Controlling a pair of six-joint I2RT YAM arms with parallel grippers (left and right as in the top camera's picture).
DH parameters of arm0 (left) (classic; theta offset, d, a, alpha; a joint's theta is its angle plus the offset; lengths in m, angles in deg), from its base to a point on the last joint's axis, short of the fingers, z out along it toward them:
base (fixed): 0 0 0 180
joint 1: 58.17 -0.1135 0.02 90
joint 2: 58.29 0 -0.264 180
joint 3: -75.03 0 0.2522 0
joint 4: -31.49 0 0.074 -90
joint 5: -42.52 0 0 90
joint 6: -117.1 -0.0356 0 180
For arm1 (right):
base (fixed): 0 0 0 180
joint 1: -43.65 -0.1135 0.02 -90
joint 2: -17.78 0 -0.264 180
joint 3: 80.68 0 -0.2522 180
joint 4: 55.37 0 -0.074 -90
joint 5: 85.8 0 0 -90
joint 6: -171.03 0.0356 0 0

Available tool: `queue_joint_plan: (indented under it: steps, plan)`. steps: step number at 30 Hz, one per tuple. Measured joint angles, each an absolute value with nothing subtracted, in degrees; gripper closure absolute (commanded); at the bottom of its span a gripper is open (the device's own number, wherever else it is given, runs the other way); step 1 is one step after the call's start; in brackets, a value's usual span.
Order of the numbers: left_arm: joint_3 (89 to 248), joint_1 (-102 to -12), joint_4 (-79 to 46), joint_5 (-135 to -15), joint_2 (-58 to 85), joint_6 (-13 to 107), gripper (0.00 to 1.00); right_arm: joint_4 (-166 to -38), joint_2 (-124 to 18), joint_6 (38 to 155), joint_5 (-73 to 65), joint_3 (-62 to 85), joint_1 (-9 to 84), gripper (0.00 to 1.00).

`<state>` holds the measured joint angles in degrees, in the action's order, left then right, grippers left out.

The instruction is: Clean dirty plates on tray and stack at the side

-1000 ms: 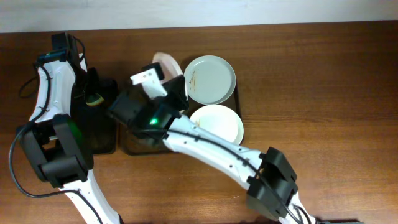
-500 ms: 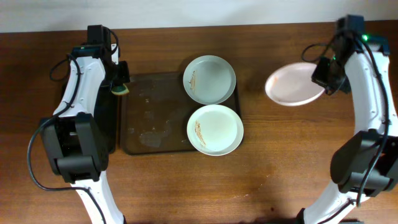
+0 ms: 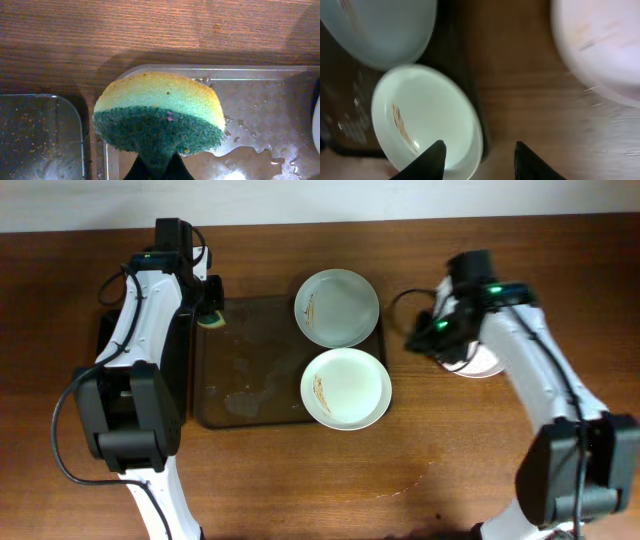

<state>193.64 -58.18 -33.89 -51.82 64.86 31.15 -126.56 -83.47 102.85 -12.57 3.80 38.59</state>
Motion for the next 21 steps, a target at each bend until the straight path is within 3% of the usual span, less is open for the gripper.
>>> queue_joint_plan:
  steps: [3, 9, 17, 19, 21]
  plan:
    - [193.64, -58.18, -34.09, -52.02, 64.86, 31.15, 0.99, -121.97, -87.27, 105.32, -9.58, 9.94, 29.41, 0.57]
    - [193.64, -58.18, -34.09, -52.02, 64.86, 31.15, 0.99, -117.66, -90.51, 106.65, -5.73, 13.79, 25.17, 0.94]
    - [193.64, -58.18, -34.11, -52.02, 64.86, 31.15, 0.99, -119.7, -90.51, 109.52, -11.39, 13.77, 20.03, 0.96]
    - [193.64, -58.18, -34.09, -52.02, 64.86, 31.15, 0.99, -117.18, -90.51, 112.58, -12.44, 12.76, 18.22, 0.96]
    - [193.64, -58.18, -34.11, -52.04, 64.86, 31.15, 0.99, -105.95, -90.94, 118.15, -14.04, 11.63, 13.89, 0.96]
